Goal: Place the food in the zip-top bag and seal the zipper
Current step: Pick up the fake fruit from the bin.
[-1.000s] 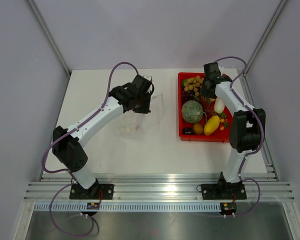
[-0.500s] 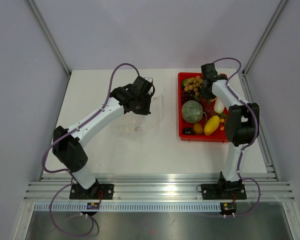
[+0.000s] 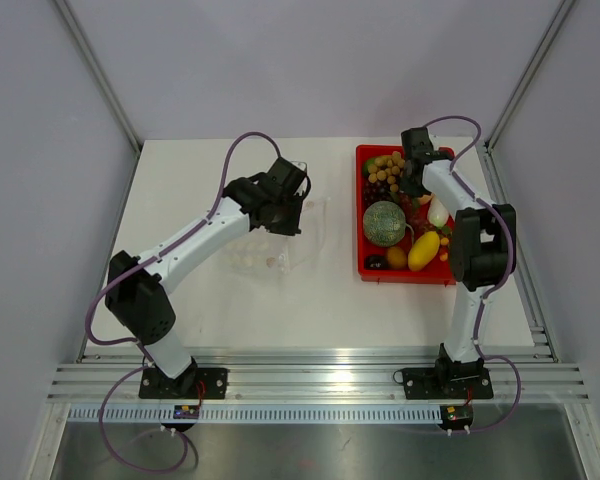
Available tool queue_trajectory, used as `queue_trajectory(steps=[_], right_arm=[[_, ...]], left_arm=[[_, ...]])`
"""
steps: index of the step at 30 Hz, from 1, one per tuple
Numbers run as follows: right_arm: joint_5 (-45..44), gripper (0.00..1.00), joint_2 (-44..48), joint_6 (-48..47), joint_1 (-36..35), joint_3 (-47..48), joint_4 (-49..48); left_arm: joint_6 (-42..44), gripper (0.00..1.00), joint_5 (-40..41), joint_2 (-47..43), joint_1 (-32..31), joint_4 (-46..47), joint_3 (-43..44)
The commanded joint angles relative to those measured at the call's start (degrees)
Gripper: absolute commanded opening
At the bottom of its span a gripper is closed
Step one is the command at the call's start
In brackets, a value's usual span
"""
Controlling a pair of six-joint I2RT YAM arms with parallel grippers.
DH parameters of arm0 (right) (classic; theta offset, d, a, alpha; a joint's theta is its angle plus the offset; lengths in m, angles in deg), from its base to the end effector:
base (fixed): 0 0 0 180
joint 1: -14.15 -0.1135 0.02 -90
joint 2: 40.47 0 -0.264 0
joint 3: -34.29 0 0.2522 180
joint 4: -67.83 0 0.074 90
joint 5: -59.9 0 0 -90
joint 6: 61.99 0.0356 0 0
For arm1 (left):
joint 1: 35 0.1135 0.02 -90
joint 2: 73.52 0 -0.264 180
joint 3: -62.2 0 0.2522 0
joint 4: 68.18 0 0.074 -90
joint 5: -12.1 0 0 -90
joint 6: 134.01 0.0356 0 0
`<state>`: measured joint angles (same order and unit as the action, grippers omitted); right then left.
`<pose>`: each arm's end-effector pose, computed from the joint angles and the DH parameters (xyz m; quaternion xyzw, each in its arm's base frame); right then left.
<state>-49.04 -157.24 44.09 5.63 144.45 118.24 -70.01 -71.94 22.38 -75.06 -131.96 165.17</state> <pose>0.4448 0.0550 0.2299 0.1090 0.9407 -0.0945 0.3072 0.2760 -0.2272 0.3157 0.1023 0.9514 -0.1142 0.2670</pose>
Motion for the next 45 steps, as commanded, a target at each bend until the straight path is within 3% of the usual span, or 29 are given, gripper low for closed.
queue_trajectory(steps=[1, 9, 15, 20, 34, 45], right_arm=[[-1.8, 0.0, 3.73, 0.18, 0.16, -1.3, -2.63], [-0.75, 0.0, 16.65, 2.12, 0.08, -11.38, -3.16], [2.06, 0.0, 29.57, 4.22, -0.01, -20.97, -3.86], [1.62, 0.0, 37.13, 4.76, -0.01, -23.01, -2.28], [7.34, 0.0, 47.34, 6.95, -0.54, -15.81, 3.17], [2.86, 0.0, 44.36, 7.74, -12.22, -0.78, 7.56]], left_arm=[[1.65, 0.0, -1.47, -0.54, -0.46, 0.89, 0.44], [2.53, 0.0, 0.46, -0.36, -0.99, -0.69, 2.8], [3.85, 0.0, -1.64, 1.22, -0.99, -1.75, 7.72], [3.67, 0.0, -4.37, 2.01, -0.99, -1.13, 9.49], [2.36, 0.0, -5.6, 3.16, -1.08, -0.43, 12.3], [-1.42, 0.0, -10.96, 4.65, -2.22, 1.24, 15.47]])
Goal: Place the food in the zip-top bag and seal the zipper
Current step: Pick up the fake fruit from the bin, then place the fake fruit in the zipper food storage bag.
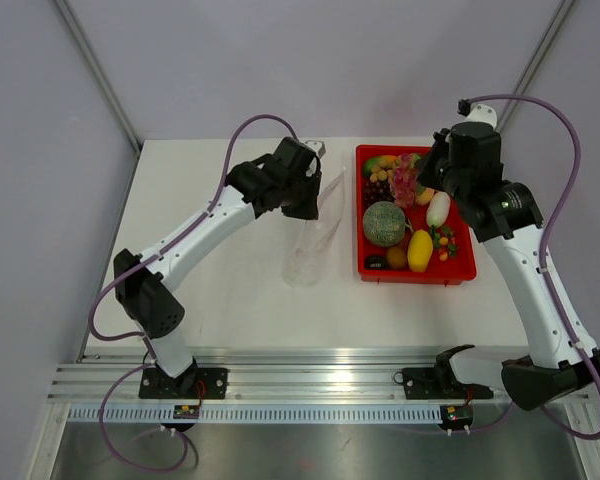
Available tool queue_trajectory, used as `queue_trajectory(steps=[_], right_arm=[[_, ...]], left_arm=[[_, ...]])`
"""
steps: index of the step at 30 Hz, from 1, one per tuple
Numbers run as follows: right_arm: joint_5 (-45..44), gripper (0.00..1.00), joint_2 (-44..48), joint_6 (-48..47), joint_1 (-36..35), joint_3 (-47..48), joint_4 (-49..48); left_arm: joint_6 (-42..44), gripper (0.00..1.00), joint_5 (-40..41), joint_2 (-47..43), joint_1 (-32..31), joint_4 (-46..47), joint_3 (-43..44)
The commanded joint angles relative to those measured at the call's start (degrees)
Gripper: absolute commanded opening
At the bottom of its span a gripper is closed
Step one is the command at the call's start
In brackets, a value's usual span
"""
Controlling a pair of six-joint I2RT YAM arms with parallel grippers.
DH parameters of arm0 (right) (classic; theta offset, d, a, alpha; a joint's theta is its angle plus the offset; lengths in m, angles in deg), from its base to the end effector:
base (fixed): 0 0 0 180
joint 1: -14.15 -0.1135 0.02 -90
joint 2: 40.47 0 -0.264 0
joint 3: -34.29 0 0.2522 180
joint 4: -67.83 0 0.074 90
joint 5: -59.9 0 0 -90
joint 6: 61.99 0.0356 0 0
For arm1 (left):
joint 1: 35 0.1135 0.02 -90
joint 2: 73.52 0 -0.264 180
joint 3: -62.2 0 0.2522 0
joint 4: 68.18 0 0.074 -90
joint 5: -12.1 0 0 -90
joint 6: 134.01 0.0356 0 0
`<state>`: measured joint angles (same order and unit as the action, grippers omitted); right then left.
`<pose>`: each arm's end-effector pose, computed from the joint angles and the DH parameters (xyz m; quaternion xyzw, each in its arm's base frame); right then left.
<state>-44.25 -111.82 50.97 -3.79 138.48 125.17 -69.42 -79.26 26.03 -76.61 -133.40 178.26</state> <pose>0.2369 0.0676 0.4554 0.1031 0.8309 0.0905 0.5392 0.2820 -0.2516 0.3632 0.1360 0.9258 -0.2039 0.2878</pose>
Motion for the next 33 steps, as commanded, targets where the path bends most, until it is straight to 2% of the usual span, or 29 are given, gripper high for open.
queue_trajectory(steps=[1, 9, 17, 25, 33], right_arm=[[-1.93, 0.0, -1.33, 1.47, -4.72, 5.89, 0.29], [2.11, 0.0, -3.26, 4.63, -10.54, 10.99, -2.35], [2.81, 0.0, -5.46, 6.66, -15.11, 10.82, -5.07], [3.78, 0.0, -4.94, 9.11, -16.08, 5.11, -7.8], [3.87, 0.0, -2.04, 13.69, -15.99, -9.21, -10.7]], left_arm=[[-2.27, 0.0, -4.08, 1.35, -0.67, 3.2, 2.55], [-2.63, 0.0, -4.43, 3.11, -0.67, 3.56, 4.22], [-2.8, 0.0, -4.44, 3.37, -0.67, 3.3, 4.22], [-2.98, 0.0, -4.61, 3.37, -0.67, 3.74, 3.43], [-2.45, 0.0, -5.58, 3.37, -0.67, 3.83, 3.52]])
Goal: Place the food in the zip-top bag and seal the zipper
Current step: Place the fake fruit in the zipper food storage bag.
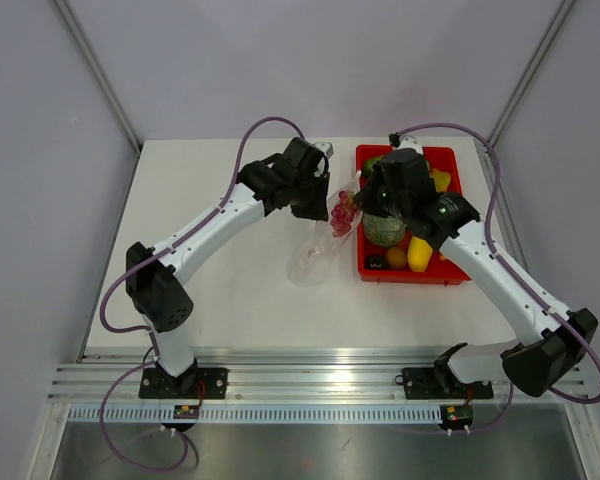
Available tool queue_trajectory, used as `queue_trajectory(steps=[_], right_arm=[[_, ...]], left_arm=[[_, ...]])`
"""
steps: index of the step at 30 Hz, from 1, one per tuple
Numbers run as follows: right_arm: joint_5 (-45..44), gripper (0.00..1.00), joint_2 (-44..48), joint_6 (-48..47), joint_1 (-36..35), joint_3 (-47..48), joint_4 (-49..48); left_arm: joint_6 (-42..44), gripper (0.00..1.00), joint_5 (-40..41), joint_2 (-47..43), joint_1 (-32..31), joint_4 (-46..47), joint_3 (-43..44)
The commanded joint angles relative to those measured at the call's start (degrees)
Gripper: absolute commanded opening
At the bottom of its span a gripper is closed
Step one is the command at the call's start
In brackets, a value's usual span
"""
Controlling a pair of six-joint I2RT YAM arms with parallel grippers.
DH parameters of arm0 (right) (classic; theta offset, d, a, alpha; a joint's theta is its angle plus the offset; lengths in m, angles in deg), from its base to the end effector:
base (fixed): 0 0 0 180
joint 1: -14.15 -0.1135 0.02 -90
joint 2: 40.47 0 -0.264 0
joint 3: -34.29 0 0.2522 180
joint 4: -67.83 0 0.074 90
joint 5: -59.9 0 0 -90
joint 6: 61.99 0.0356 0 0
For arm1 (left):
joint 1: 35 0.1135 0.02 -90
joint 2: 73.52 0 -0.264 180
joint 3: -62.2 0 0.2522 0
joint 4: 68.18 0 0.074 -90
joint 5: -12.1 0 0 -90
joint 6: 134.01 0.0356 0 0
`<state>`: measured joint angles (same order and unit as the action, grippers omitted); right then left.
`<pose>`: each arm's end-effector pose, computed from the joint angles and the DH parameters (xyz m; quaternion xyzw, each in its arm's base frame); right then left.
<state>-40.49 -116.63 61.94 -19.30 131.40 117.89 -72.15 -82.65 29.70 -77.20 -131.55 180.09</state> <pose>0.2435 0.1532 0.4070 0.0495 0.8584 0.2150 0.4632 0.2918 -0.2686 0.3521 0.1289 0.9261 -0.2347 0.2657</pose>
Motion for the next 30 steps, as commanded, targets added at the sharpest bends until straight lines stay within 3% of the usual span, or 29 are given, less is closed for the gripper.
queue_trajectory(steps=[1, 14, 15, 18, 19, 21, 30], right_arm=[[0.46, 0.0, 3.12, 2.98, -0.56, -3.62, -3.42], [3.09, 0.01, 0.14, 3.25, -1.44, -5.57, -3.08], [3.45, 0.08, -0.73, 2.98, -1.44, -4.96, -2.29], [3.46, 0.46, -4.25, 1.49, -1.96, -1.45, 1.76], [1.71, 0.5, -4.26, 1.05, -1.97, -0.57, 2.29], [-0.14, 0.55, -2.95, 0.35, -1.97, -0.47, 2.29], [-15.88, 0.54, 2.51, -4.49, 0.31, 1.03, 8.17]], left_arm=[[0.37, 0.0, -2.45, -0.13, -0.08, 1.97, 1.86], [-0.25, 0.0, -4.21, -0.3, 0.01, 2.14, 3.62], [-0.25, 0.0, -4.38, -0.56, 0.01, 2.14, 3.62], [-0.07, 0.0, -4.56, -1.17, 0.01, 1.88, 3.53], [0.1, 0.0, -4.3, -1.35, 0.01, 1.79, 3.18], [0.45, 0.0, -3.86, -1.7, 0.01, 1.62, 2.92], [1.42, 0.0, -2.45, -2.49, 0.09, 1.44, 1.51]])
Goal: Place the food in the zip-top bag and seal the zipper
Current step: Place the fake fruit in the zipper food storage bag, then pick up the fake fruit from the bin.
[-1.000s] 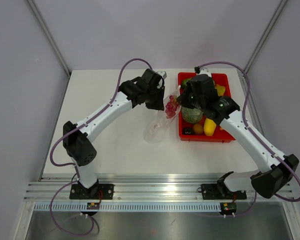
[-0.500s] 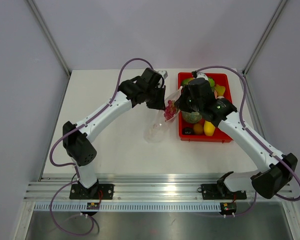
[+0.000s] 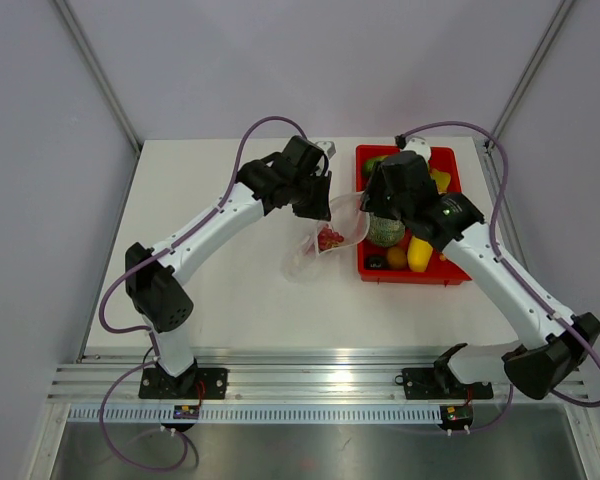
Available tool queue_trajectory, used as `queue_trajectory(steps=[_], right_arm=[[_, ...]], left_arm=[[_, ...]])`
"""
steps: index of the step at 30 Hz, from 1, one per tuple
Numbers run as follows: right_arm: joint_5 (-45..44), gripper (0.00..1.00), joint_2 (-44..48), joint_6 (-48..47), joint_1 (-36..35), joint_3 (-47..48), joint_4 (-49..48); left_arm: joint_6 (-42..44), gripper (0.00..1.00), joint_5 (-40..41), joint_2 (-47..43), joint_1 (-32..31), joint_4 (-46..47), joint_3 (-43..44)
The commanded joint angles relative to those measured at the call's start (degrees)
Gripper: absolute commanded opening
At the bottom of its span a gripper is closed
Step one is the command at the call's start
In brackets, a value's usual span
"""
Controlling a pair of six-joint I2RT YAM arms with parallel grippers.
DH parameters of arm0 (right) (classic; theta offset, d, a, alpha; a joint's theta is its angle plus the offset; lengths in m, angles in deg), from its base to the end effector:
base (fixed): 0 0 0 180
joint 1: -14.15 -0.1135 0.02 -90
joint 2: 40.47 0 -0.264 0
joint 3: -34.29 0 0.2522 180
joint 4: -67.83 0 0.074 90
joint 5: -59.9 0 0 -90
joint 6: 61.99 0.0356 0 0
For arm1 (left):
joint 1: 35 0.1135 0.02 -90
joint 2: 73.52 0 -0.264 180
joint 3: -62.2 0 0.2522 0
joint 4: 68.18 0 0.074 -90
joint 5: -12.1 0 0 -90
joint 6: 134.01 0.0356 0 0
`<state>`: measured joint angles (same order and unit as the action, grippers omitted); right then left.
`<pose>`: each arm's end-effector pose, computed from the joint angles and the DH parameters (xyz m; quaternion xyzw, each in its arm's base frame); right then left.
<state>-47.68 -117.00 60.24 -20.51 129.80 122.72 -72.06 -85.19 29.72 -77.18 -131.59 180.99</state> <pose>0.2401 0.1529 0.3890 0.0508 0.8815 0.1341 0.4500 0.2910 -0.2698 0.3570 0.1372 0.9214 -0.2549 0.2594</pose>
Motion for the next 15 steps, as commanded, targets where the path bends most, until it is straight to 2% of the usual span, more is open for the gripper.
queue_trajectory(steps=[1, 4, 5, 8, 9, 11, 15], right_arm=[[-8.7, 0.54, 3.23, -3.13, 3.17, 2.18, 4.22], [-4.67, 0.54, 5.5, -3.66, 11.78, -3.25, 2.22], [-2.83, 0.55, 6.04, -3.75, 16.94, -5.1, 1.25], [2.81, 0.68, 5.26, -4.98, 22.6, -11.34, -1.56], [4.04, 0.69, 4.12, -5.24, 24.53, -13.27, -1.75], [5.27, 0.77, 0.17, -5.95, 25.95, -14.95, -2.45], [8.17, 0.83, -5.11, -7.0, 27.71, -18.38, -5.26]], left_arm=[[1.6, 0.0, 0.87, -2.78, 0.16, 1.22, 0.35], [1.77, 0.0, 1.49, -4.18, 0.86, 1.48, -1.23], [1.77, 0.0, 1.49, -4.45, 1.04, 1.57, -1.76], [1.69, 0.0, 1.4, -5.07, 1.48, 2.1, -3.6], [1.6, 0.0, 1.31, -5.42, 1.48, 2.1, -4.04], [1.51, 0.0, 1.4, -5.86, 1.48, 2.36, -4.48], [1.33, 0.0, 4.38, -7.08, 1.48, 2.71, -4.92]])
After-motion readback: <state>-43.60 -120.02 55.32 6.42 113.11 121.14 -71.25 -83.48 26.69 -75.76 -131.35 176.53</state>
